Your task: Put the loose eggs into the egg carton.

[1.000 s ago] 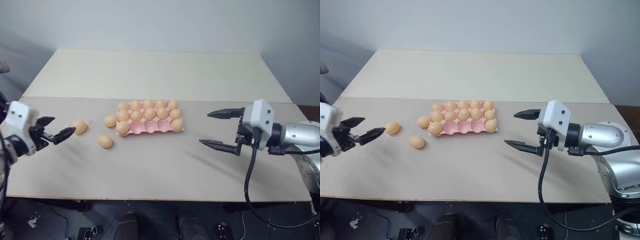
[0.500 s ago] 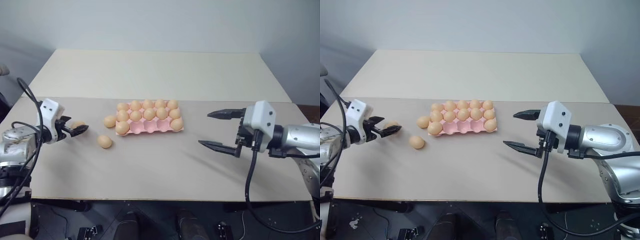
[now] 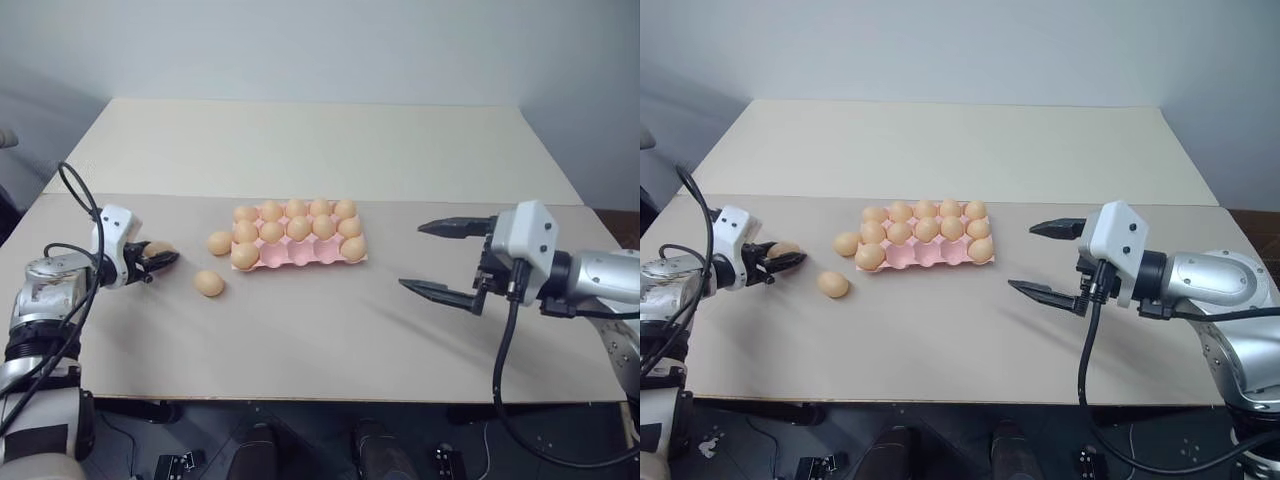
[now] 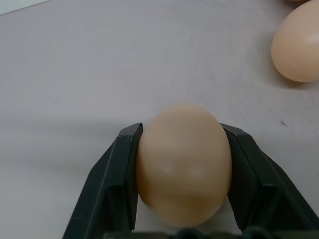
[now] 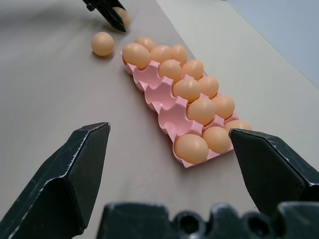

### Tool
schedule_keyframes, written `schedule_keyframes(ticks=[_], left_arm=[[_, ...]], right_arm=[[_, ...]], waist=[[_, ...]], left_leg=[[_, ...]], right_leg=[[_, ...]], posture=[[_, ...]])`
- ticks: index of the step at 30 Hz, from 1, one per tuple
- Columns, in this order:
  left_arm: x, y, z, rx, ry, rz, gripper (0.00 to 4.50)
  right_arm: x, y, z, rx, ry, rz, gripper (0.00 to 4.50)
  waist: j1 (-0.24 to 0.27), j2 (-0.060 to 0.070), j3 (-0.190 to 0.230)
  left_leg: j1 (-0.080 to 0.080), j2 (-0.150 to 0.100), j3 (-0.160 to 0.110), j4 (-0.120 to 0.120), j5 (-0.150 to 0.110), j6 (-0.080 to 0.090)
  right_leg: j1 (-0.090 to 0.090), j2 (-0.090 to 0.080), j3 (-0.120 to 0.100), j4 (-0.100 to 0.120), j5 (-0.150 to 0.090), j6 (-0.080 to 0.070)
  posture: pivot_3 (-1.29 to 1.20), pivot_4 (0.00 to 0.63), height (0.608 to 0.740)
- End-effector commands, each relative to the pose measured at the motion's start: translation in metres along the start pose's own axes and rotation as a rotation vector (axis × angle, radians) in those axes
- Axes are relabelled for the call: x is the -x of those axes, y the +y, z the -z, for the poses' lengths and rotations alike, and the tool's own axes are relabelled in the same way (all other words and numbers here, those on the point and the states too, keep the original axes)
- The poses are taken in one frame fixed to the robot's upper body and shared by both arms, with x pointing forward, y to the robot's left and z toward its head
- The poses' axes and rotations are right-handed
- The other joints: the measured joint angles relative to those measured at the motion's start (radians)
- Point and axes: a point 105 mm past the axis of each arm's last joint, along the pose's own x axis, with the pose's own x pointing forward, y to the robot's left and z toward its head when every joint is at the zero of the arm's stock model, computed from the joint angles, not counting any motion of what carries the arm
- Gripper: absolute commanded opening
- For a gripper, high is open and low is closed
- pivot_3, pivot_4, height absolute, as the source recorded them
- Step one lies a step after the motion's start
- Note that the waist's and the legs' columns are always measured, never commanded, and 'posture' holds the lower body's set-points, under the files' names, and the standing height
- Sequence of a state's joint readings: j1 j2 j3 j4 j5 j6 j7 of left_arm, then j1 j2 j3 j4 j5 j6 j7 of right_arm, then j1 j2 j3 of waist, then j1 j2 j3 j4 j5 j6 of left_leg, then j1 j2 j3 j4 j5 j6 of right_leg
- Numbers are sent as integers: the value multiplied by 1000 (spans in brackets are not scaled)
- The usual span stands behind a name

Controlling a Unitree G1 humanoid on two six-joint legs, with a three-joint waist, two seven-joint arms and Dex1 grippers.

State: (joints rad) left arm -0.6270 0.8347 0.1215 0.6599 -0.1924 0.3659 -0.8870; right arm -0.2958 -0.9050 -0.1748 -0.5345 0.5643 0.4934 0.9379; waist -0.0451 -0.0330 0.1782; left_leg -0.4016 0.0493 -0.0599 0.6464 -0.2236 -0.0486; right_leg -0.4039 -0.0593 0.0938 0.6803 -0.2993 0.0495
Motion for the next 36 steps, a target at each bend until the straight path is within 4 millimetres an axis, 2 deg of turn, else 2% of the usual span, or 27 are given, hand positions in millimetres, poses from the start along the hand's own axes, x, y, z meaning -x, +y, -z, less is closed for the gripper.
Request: schedule_keyframes(ticks=[1, 3, 6, 10, 14, 18, 22, 27, 34, 36], left_arm=[[21, 9, -24, -65, -77, -12, 2309], [27, 7, -31, -97, -92, 3, 2309], [40, -11, -59, -182, -160, 88, 2309], [42, -54, -98, -277, -251, 248, 2309], [29, -95, -113, -330, -288, 405, 2309], [5, -129, -114, -368, -284, 531, 2309], [-17, -146, -113, -388, -259, 593, 2309], [-31, -150, -107, -411, -203, 603, 2309], [-32, -157, -98, -433, -180, 653, 2309], [-34, -157, -98, -440, -188, 641, 2755]], right_arm=[[4, -1, -11, 47, -17, 16, 4500], [4, -1, -11, 46, -19, 17, 4500], [5, -1, -10, 47, -17, 20, 4500], [5, -1, -10, 45, -14, 23, 4500], [8, -1, -10, 48, -9, 30, 4500], [10, -1, -9, 50, 1, 40, 4500], [12, 0, -10, 49, 5, 58, 4500], [16, 3, -11, 45, 13, 79, 4500], [18, 5, -11, 37, 19, 95, 4500], [18, 5, -11, 36, 20, 97, 4500]], waist=[[-1, 0, 0], [0, 0, 0], [1, 0, 0], [10, 0, 0], [12, 0, 0], [4, 0, 0], [1, 0, 0], [-1, 0, 0], [2, 0, 0], [3, 0, 0]], left_leg=[[0, 0, 0, 0, 0, 0], [0, 0, 0, 0, 0, 0], [0, 0, 0, 0, 0, 0], [-1, 0, -1, 1, 0, 0], [-2, 0, -1, 2, 0, 0], [-2, 0, -1, 3, 0, 0], [-2, 0, -1, 3, 0, 0], [-2, 0, -1, 3, 0, 0], [-3, -1, -2, 4, 0, 0], [-3, -1, -2, 4, 0, 0]], right_leg=[[0, 0, 0, 0, 0, 0], [0, 0, 0, 0, 0, 0], [0, 0, 0, 0, 0, 0], [0, 0, -1, 0, 0, 0], [0, 0, -1, -1, 0, 0], [0, 0, -1, 0, 0, 0], [0, 0, -1, 0, 0, 0], [0, 0, -1, 0, 0, 0], [0, 0, -1, 0, 0, 0], [0, 0, -1, 0, 0, 0]], posture=[[0, 150, 740], [0, 150, 740], [0, 150, 740], [0, 150, 740], [0, 150, 740], [0, 150, 740], [0, 150, 740], [0, 150, 740], [0, 150, 740], [0, 150, 740]])
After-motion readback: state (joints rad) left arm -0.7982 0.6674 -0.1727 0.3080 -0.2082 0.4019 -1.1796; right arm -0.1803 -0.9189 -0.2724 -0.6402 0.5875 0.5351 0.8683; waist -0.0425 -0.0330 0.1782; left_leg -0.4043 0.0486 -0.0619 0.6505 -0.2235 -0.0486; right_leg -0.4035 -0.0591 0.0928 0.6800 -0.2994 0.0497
